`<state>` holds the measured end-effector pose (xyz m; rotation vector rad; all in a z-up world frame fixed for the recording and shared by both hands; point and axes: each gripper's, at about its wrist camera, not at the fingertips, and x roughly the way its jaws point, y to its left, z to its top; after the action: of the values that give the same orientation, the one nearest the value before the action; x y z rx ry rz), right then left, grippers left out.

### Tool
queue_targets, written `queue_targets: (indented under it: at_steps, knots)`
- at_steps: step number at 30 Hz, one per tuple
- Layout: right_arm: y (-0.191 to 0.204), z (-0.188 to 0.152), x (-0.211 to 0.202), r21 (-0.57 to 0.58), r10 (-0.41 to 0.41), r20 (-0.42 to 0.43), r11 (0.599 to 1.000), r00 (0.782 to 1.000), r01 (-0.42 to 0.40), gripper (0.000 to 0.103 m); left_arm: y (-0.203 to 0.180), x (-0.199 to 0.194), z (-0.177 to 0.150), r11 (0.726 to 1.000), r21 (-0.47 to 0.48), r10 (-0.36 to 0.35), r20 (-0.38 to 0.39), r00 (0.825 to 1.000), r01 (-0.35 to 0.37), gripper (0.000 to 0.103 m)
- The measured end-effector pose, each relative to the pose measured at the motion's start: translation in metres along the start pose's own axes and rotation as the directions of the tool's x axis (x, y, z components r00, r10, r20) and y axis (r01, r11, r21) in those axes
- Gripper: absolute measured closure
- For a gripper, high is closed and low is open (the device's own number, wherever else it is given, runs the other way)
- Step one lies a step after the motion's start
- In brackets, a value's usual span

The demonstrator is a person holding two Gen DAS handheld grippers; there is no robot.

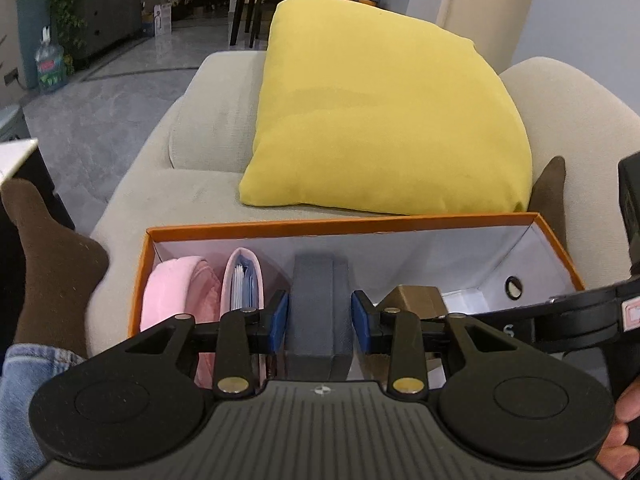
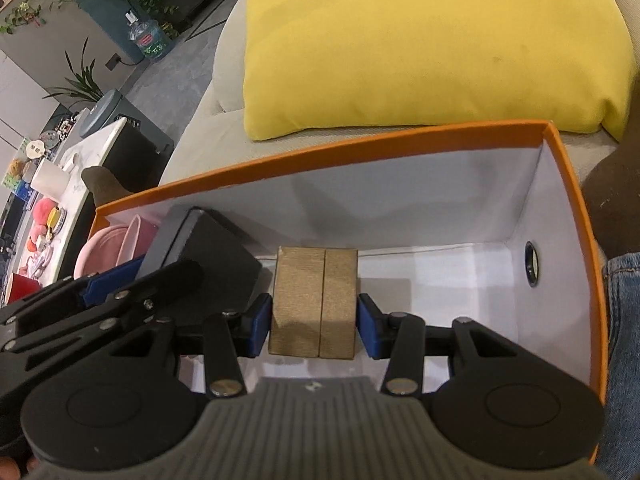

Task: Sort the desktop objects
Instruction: 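Carry the grey box and cardboard box into the shoebox with both tools, then open both tools to release the two boxes beside the pink items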

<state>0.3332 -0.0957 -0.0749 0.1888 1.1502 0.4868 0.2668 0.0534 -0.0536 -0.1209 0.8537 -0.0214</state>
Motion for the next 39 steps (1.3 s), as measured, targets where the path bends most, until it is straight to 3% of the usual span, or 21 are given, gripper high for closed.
queue_targets:
  at_steps: [5,9,12,15,21,30,39]
  knots:
    - [0.006,-0.001,0.004,-0.011,-0.004,0.007,1.000,1.000,0.004,0.055,0.000,0.000,-0.001,1.000,-0.001,-0.013,0.008,1.000,0.013,0.061]
    - [0.004,-0.002,0.003,-0.007,0.005,-0.005,1.000,1.000,-0.005,0.055,0.006,-0.013,0.000,0.997,-0.021,-0.069,0.008,0.998,0.069,0.058]
    - [0.005,-0.005,0.003,-0.009,0.004,-0.002,1.000,1.000,-0.004,0.055,0.002,-0.032,-0.004,0.995,0.067,-0.081,0.009,0.997,0.080,0.058]
    - [0.009,-0.006,0.003,-0.017,-0.007,0.002,1.000,1.000,0.007,0.055,-0.006,-0.041,-0.015,0.983,0.167,-0.075,-0.045,0.996,0.082,0.060]
    - [0.014,-0.007,0.007,-0.034,0.000,0.000,0.999,1.000,0.000,0.055,-0.012,-0.030,-0.034,0.973,0.222,-0.030,-0.136,0.990,0.059,0.074]
    - [0.027,0.003,0.018,-0.052,0.024,-0.013,0.998,1.000,-0.025,0.055,-0.002,-0.005,-0.032,0.982,0.180,-0.027,-0.200,0.980,0.064,0.081]
    - [0.045,0.010,0.033,-0.091,0.015,0.005,0.996,1.000,-0.014,0.055,0.018,0.010,-0.024,0.998,0.054,-0.012,-0.211,0.978,0.024,0.092]
